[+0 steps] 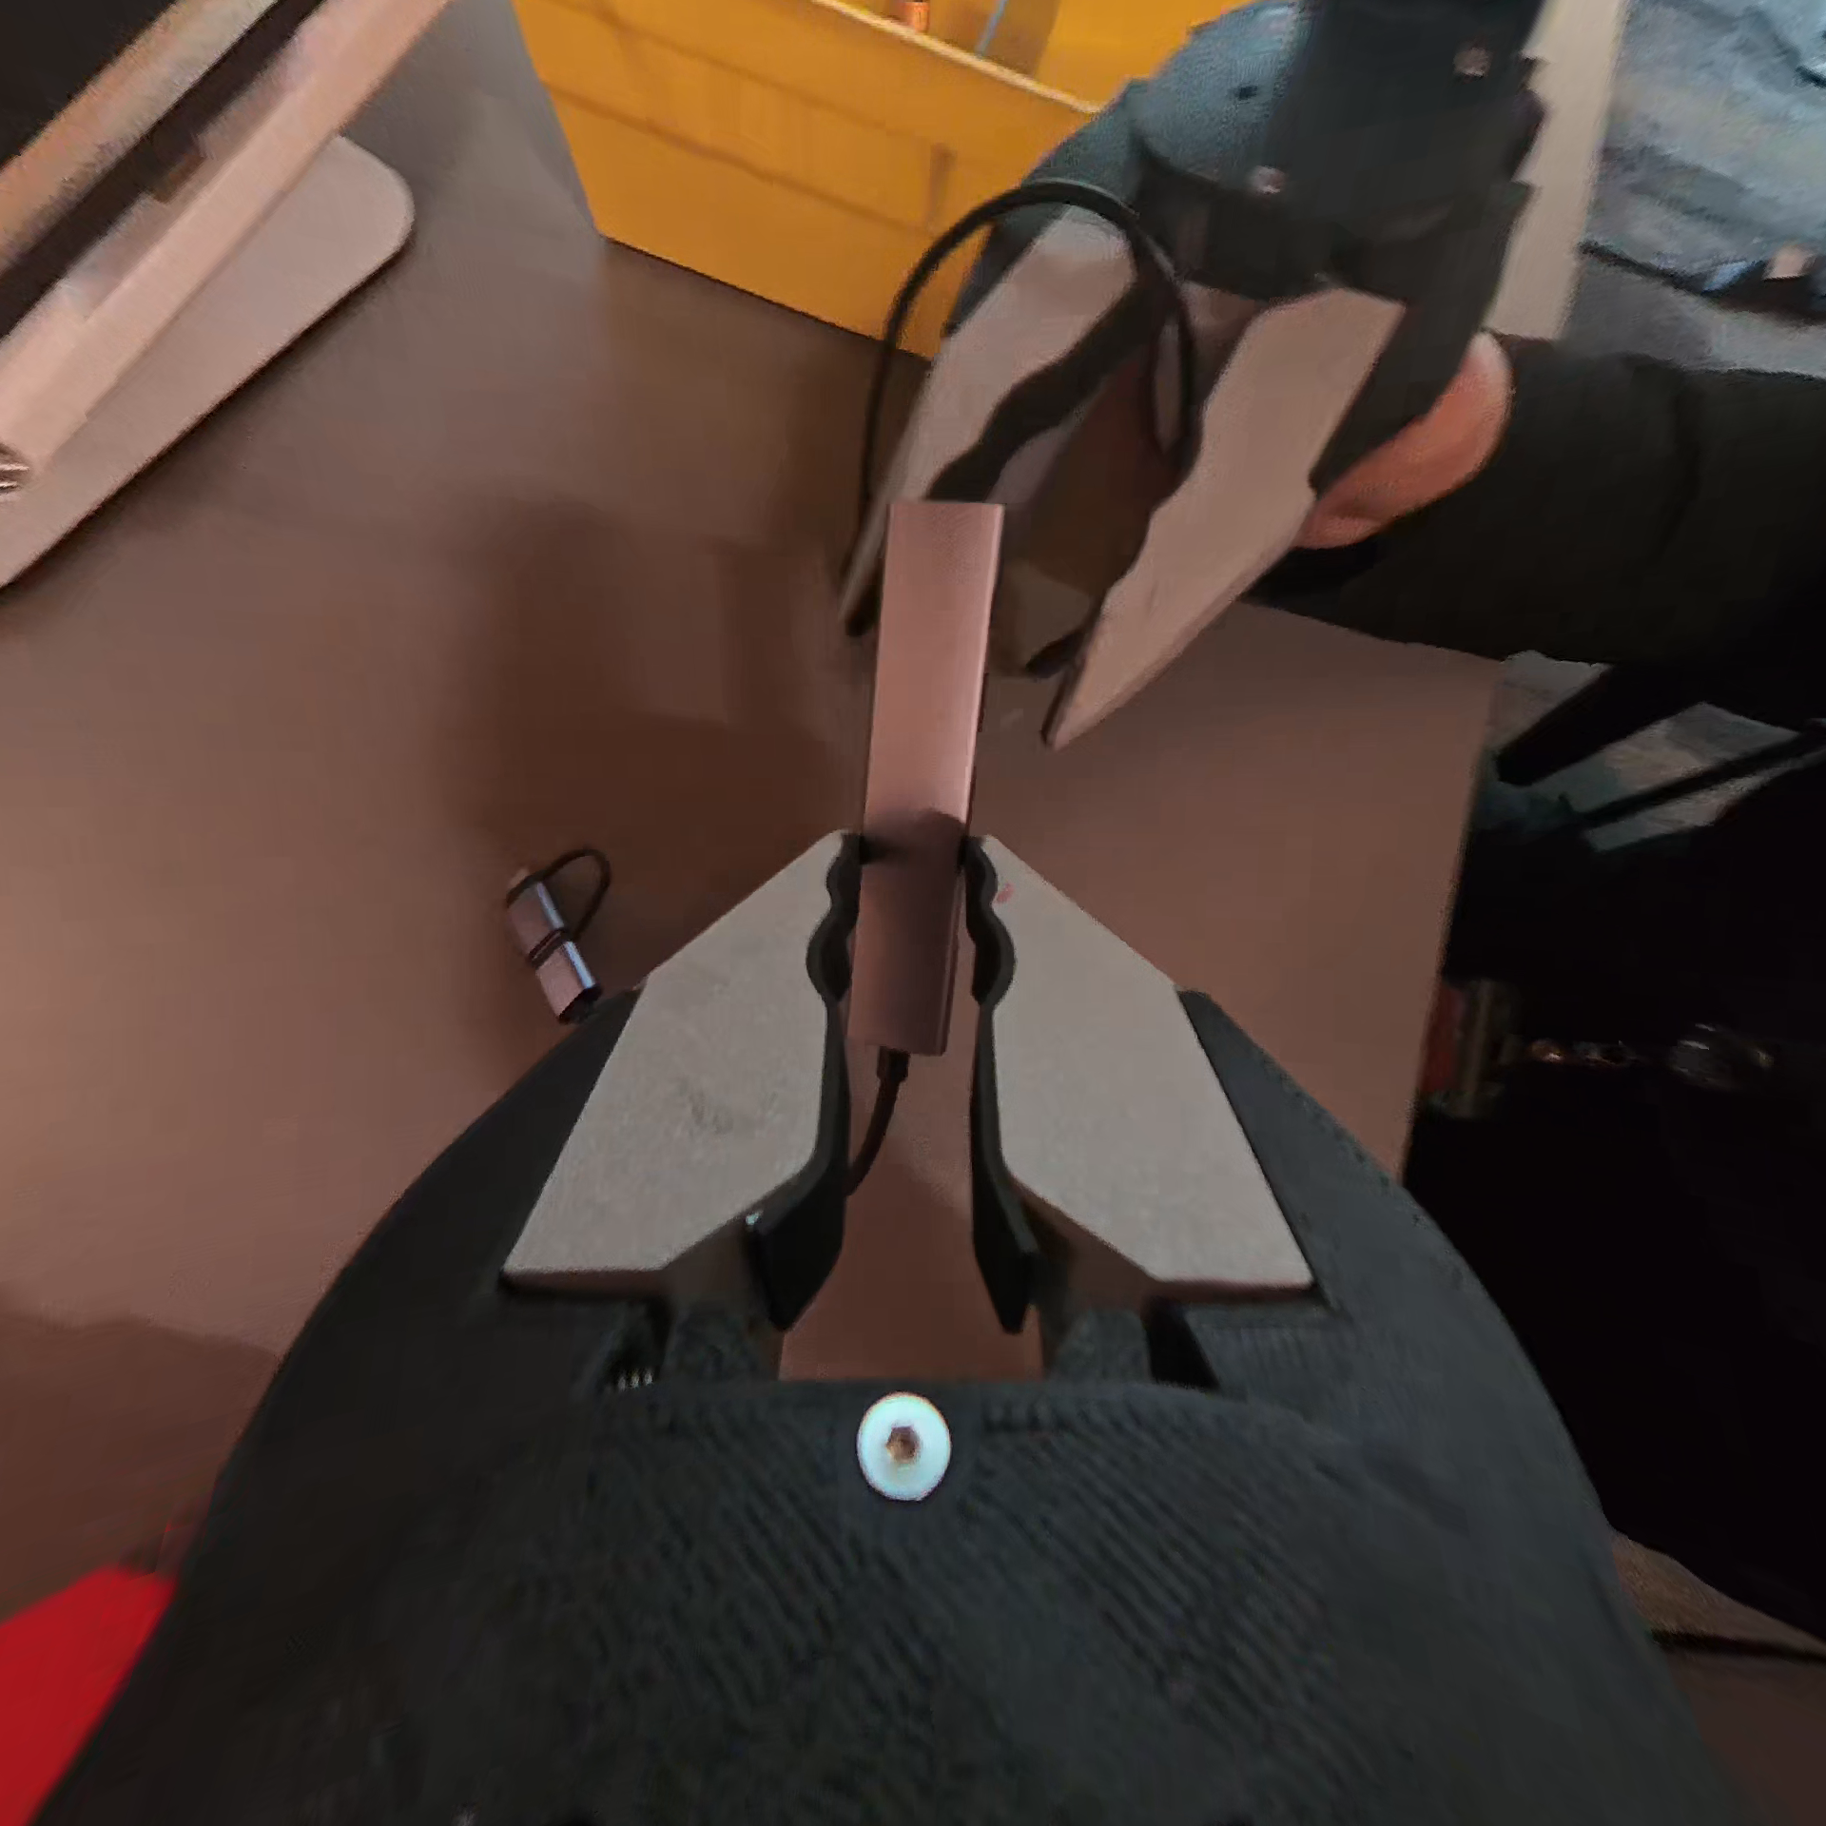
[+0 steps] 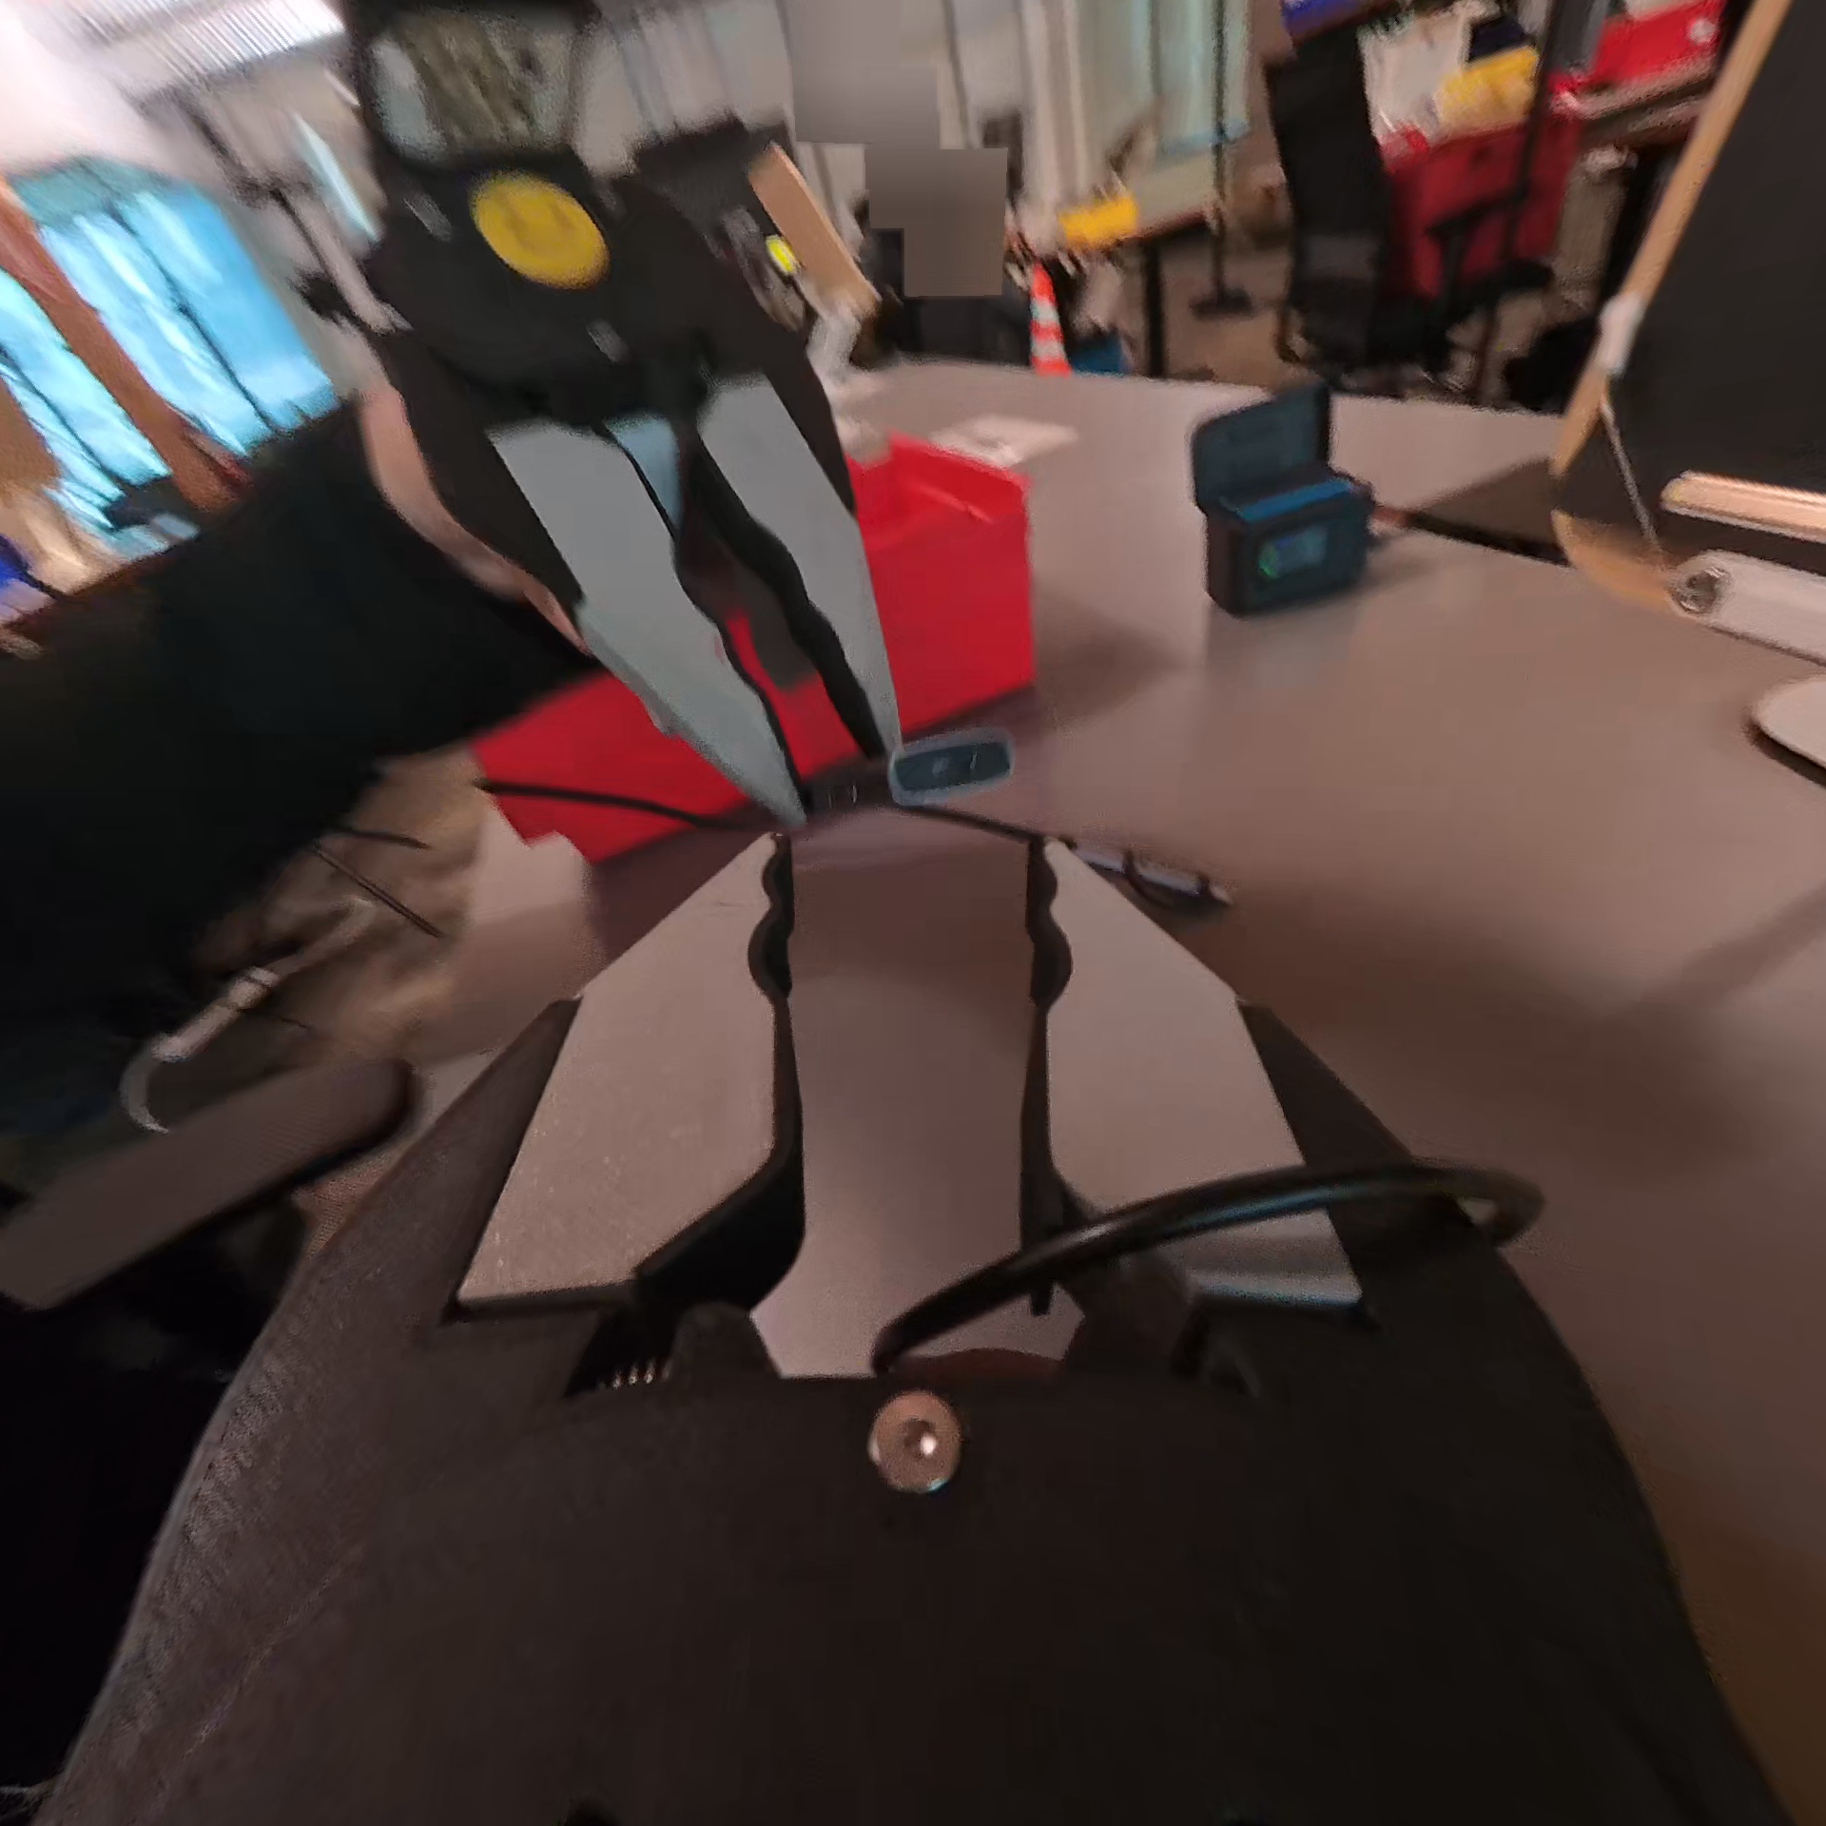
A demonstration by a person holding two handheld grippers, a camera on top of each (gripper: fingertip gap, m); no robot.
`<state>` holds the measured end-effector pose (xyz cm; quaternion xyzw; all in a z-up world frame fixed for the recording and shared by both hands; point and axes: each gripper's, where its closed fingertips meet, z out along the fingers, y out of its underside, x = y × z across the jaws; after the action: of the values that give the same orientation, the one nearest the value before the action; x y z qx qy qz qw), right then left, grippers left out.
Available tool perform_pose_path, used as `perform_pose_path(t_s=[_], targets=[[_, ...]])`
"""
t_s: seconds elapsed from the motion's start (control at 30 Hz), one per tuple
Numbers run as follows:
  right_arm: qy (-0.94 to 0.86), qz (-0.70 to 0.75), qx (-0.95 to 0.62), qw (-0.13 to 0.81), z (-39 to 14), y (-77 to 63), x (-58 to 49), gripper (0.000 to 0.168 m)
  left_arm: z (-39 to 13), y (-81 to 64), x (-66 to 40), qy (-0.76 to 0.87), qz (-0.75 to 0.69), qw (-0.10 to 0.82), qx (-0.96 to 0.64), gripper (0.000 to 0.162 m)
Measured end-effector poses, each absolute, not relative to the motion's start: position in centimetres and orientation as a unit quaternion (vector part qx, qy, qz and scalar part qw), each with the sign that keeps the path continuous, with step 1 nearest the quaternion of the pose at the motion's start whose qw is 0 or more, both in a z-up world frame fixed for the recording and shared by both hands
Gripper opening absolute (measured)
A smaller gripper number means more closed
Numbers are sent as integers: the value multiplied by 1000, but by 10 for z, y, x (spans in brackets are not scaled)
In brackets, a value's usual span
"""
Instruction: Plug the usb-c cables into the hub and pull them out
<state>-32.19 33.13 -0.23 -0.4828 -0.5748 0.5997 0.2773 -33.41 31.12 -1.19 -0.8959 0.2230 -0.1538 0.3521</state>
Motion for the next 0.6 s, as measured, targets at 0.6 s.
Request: perform_pose_path(t_s=[0.6], targets=[[-558, 649, -448, 258, 16, 324, -314, 22, -11, 306, -312, 248, -143, 384, -878, 14]])
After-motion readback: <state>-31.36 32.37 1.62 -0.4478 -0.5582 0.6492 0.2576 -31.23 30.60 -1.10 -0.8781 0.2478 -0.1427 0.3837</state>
